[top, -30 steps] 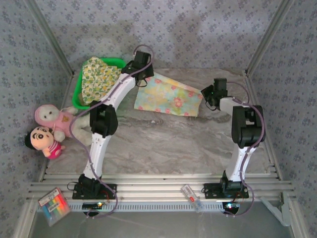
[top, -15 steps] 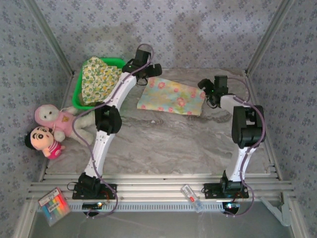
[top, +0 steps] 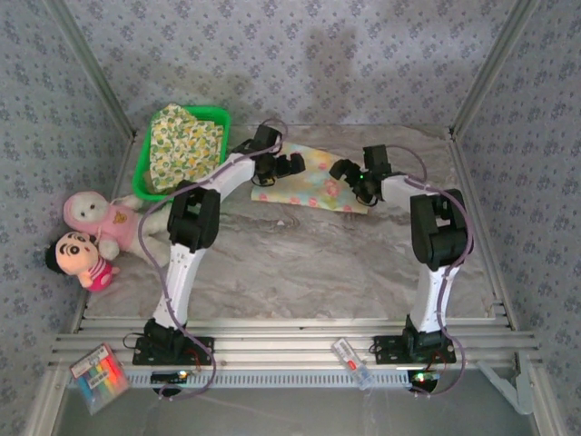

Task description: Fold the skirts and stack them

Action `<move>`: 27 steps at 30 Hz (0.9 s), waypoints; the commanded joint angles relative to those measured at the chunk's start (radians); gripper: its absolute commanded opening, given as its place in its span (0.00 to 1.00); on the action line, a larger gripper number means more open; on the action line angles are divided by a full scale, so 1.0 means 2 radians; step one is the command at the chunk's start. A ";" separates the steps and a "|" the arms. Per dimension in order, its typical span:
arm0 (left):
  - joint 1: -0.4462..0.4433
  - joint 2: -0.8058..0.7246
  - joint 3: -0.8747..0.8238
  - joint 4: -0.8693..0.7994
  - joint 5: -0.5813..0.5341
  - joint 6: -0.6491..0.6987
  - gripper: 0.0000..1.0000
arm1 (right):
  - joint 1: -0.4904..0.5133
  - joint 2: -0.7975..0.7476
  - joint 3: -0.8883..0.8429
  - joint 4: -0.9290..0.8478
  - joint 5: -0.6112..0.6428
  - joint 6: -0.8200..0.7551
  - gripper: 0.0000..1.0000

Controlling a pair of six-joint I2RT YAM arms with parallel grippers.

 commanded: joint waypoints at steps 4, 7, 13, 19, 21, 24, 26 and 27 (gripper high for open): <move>-0.001 -0.075 -0.156 0.083 0.022 -0.045 1.00 | 0.001 0.017 0.008 -0.057 -0.072 -0.059 1.00; -0.009 -0.108 -0.238 0.124 0.026 -0.057 1.00 | 0.004 0.008 -0.017 -0.055 -0.091 -0.094 1.00; -0.026 -0.193 -0.367 0.161 0.023 -0.089 1.00 | 0.004 -0.030 -0.065 -0.053 -0.125 -0.146 1.00; -0.026 -0.310 -0.393 0.134 0.013 -0.102 1.00 | 0.014 -0.095 -0.090 -0.004 -0.132 -0.129 1.00; -0.025 -0.305 -0.361 0.118 -0.001 -0.083 1.00 | 0.021 -0.097 -0.082 0.019 -0.112 -0.115 1.00; -0.016 -0.255 -0.292 0.094 -0.016 -0.057 1.00 | 0.031 -0.072 -0.053 0.047 -0.083 -0.104 1.00; -0.006 -0.213 -0.245 0.085 -0.012 -0.056 1.00 | 0.035 -0.044 -0.014 0.050 -0.071 -0.090 1.00; 0.000 -0.193 -0.223 0.085 -0.009 -0.059 1.00 | 0.036 -0.029 0.000 0.056 -0.071 -0.077 1.00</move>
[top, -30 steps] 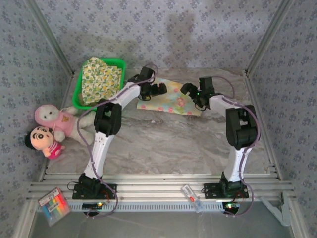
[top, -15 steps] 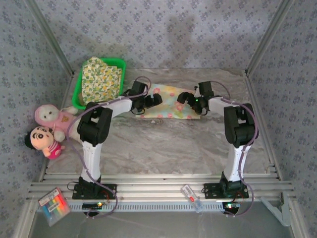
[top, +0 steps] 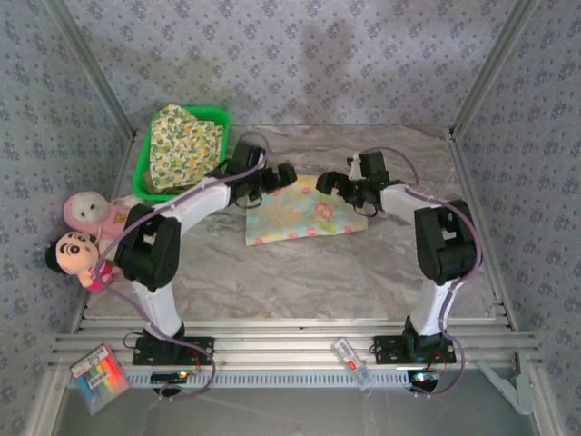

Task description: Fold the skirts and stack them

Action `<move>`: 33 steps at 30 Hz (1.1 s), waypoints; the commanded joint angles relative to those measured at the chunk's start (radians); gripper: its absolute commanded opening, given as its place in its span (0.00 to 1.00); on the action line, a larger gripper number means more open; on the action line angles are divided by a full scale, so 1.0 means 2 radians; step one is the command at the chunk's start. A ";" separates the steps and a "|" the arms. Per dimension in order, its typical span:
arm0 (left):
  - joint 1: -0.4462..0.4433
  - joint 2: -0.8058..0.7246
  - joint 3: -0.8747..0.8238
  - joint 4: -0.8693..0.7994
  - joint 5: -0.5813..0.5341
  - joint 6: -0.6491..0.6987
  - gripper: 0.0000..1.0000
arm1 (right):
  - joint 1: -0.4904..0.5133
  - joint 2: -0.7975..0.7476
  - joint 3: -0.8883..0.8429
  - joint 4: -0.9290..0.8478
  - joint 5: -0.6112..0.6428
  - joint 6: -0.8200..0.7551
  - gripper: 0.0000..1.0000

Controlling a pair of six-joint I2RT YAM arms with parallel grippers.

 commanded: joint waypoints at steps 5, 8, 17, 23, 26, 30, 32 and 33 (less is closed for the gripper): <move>0.042 0.129 0.129 -0.023 0.020 -0.003 1.00 | 0.010 0.100 0.119 0.073 -0.022 0.067 1.00; 0.046 0.165 0.174 -0.037 0.036 -0.003 1.00 | 0.014 0.129 0.152 0.071 -0.030 0.077 1.00; 0.052 0.219 0.189 -0.047 0.009 -0.002 1.00 | -0.005 0.165 0.144 0.088 -0.017 0.089 1.00; 0.057 0.236 0.167 -0.053 -0.020 0.004 1.00 | -0.044 0.178 0.119 0.093 -0.030 0.088 1.00; 0.057 0.238 0.163 -0.059 -0.031 0.015 1.00 | -0.060 0.170 0.104 0.092 -0.035 0.077 0.99; 0.057 0.232 0.180 -0.078 -0.031 0.034 1.00 | -0.072 0.138 0.076 0.081 -0.002 0.063 0.99; 0.054 0.220 0.194 -0.088 -0.025 0.043 1.00 | -0.074 0.117 0.060 0.083 0.005 0.059 0.99; 0.052 0.211 0.199 -0.092 -0.020 0.047 1.00 | -0.073 0.105 0.053 0.082 0.005 0.053 0.99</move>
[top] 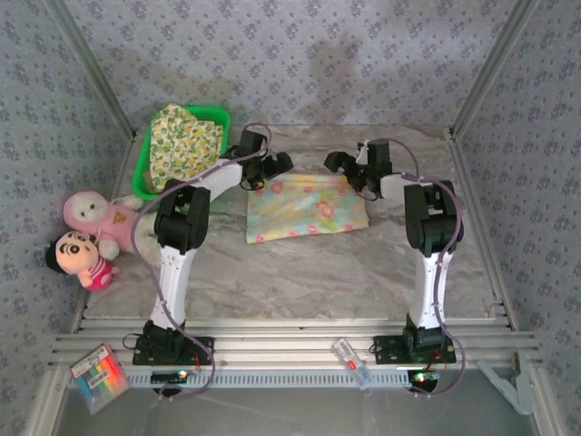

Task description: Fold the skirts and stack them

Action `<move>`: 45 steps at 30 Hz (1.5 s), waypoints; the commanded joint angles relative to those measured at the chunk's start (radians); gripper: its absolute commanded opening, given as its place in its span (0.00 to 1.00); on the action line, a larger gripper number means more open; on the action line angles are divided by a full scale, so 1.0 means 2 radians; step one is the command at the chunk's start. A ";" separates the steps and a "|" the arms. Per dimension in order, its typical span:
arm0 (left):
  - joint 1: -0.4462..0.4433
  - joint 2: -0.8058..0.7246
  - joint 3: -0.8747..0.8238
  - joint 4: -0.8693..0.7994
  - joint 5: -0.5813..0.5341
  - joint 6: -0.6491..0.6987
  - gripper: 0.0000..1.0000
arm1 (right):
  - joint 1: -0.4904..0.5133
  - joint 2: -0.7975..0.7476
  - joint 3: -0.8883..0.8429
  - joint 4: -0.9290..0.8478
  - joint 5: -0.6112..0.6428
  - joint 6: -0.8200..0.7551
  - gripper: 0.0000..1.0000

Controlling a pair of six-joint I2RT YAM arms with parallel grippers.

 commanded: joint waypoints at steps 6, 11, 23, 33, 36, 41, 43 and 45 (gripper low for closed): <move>-0.020 -0.061 0.029 -0.069 -0.002 0.030 1.00 | 0.011 -0.089 -0.064 -0.045 0.039 -0.028 1.00; -0.048 -0.093 -0.012 -0.060 0.016 0.007 1.00 | 0.052 -0.114 -0.104 -0.039 0.052 -0.012 1.00; -0.056 -0.103 -0.135 -0.020 0.024 -0.020 1.00 | 0.059 -0.108 -0.141 -0.075 0.075 0.008 1.00; -0.089 -0.163 -0.129 -0.073 0.048 0.009 1.00 | 0.003 -0.231 -0.219 -0.128 0.099 -0.024 1.00; -0.107 -0.156 -0.124 -0.073 0.084 -0.007 1.00 | -0.013 -0.273 -0.272 -0.118 0.130 0.012 1.00; -0.137 -0.126 -0.095 -0.078 0.135 -0.022 0.91 | -0.037 -0.338 -0.349 -0.092 0.146 0.064 1.00; -0.144 -0.109 -0.082 -0.091 0.144 -0.020 0.85 | -0.044 -0.356 -0.365 -0.091 0.143 0.076 1.00; -0.147 -0.092 -0.068 -0.105 0.152 -0.018 0.73 | -0.048 -0.371 -0.377 -0.093 0.138 0.085 0.99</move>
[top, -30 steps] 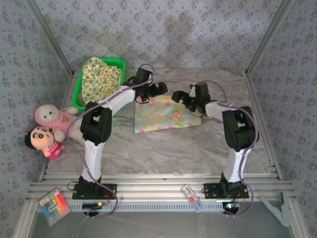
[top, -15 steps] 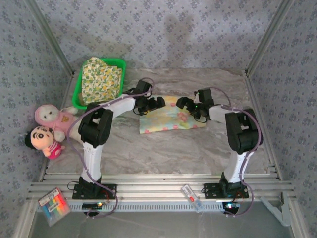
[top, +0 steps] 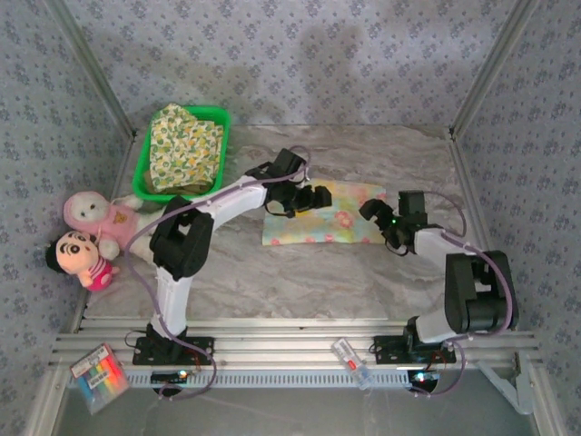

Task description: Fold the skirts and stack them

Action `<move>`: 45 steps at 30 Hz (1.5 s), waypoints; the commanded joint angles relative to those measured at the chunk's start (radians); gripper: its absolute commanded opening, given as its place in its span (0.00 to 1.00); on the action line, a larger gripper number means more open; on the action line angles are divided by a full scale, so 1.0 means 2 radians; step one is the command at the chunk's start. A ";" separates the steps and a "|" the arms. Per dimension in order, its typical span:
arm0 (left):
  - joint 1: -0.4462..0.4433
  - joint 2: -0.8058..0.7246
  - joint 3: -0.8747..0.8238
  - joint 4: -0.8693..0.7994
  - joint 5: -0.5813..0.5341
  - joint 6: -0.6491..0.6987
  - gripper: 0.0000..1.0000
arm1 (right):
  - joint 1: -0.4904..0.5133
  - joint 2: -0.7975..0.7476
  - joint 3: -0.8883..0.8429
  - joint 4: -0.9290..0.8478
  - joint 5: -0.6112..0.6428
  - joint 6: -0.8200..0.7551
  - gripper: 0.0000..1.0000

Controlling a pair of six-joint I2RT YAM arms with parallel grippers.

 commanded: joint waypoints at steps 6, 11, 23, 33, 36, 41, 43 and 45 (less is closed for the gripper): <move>-0.007 0.067 0.044 -0.070 0.045 0.001 0.54 | -0.007 -0.058 -0.040 -0.031 0.046 0.058 0.98; -0.001 0.085 0.030 -0.099 0.020 0.000 0.54 | -0.009 -0.100 -0.053 -0.049 0.075 0.057 1.00; 0.013 0.074 -0.022 -0.065 0.013 -0.031 0.55 | 0.005 -0.070 -0.057 -0.033 0.032 0.072 0.92; 0.015 0.076 -0.025 -0.061 0.016 -0.033 0.56 | 0.025 -0.028 -0.064 0.035 0.007 0.104 0.90; 0.017 0.073 -0.033 -0.055 0.016 -0.036 0.56 | 0.030 -0.027 -0.074 0.078 0.004 0.125 0.88; 0.021 0.060 -0.057 -0.038 0.011 -0.048 0.56 | 0.042 -0.044 -0.091 0.118 0.031 0.159 0.88; 0.024 0.056 -0.066 -0.030 0.011 -0.052 0.56 | 0.047 -0.055 -0.098 0.117 0.052 0.167 0.89; 0.025 0.054 -0.069 -0.026 0.011 -0.053 0.56 | 0.049 -0.067 -0.104 0.111 0.068 0.175 0.91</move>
